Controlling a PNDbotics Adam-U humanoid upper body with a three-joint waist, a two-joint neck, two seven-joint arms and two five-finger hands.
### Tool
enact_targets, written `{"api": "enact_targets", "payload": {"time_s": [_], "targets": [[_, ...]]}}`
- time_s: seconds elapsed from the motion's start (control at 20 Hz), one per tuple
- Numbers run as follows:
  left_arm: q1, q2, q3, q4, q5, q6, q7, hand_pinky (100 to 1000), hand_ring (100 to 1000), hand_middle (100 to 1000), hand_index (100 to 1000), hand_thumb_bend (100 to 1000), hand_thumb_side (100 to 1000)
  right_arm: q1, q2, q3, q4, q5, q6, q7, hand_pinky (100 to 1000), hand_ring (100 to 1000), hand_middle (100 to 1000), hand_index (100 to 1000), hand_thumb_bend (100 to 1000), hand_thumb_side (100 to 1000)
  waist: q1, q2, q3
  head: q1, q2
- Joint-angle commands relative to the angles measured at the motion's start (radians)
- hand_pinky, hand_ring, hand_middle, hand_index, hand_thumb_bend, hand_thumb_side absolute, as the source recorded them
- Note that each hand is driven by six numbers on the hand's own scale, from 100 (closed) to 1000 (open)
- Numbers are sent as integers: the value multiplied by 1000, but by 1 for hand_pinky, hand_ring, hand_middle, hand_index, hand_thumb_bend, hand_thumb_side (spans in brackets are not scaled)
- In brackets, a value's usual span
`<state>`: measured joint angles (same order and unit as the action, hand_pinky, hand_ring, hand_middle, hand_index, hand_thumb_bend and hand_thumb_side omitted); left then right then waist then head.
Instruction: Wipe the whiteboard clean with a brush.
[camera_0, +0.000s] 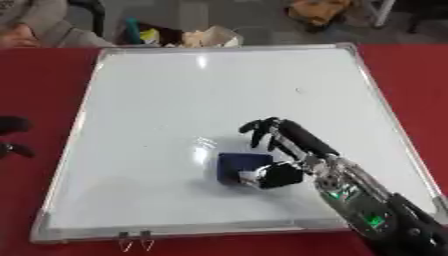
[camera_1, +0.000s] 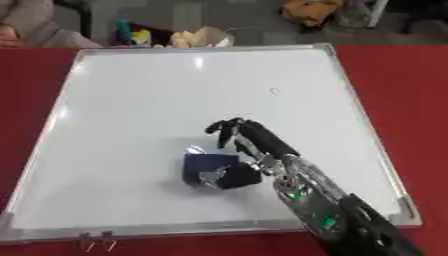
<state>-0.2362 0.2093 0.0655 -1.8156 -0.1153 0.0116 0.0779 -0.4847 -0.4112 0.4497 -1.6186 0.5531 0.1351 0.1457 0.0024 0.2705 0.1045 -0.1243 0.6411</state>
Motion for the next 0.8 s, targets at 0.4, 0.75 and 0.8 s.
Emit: {"api": "enact_targets", "payload": {"time_s": [0.4, 0.75, 0.8], "targets": [[-7, 3, -1, -16, 2, -1, -2, 412, 682, 544, 602, 249, 951, -9, -3, 8, 5, 22, -22, 8, 531, 688, 515, 819, 565, 630, 3, -12, -2, -1, 6], [-7, 3, -1, -16, 1, -1, -3, 412, 683, 544, 603, 247, 952, -8, -5, 11, 1, 33, -32, 18, 534, 686, 513, 819, 552, 627, 3, -12, -3, -1, 6], [-7, 3, -1, -16, 1, -1, -3, 412, 683, 544, 603, 248, 952, -8, -5, 12, -1, 35, -33, 20, 536, 687, 514, 819, 544, 625, 3, -11, -3, -1, 6]]}}
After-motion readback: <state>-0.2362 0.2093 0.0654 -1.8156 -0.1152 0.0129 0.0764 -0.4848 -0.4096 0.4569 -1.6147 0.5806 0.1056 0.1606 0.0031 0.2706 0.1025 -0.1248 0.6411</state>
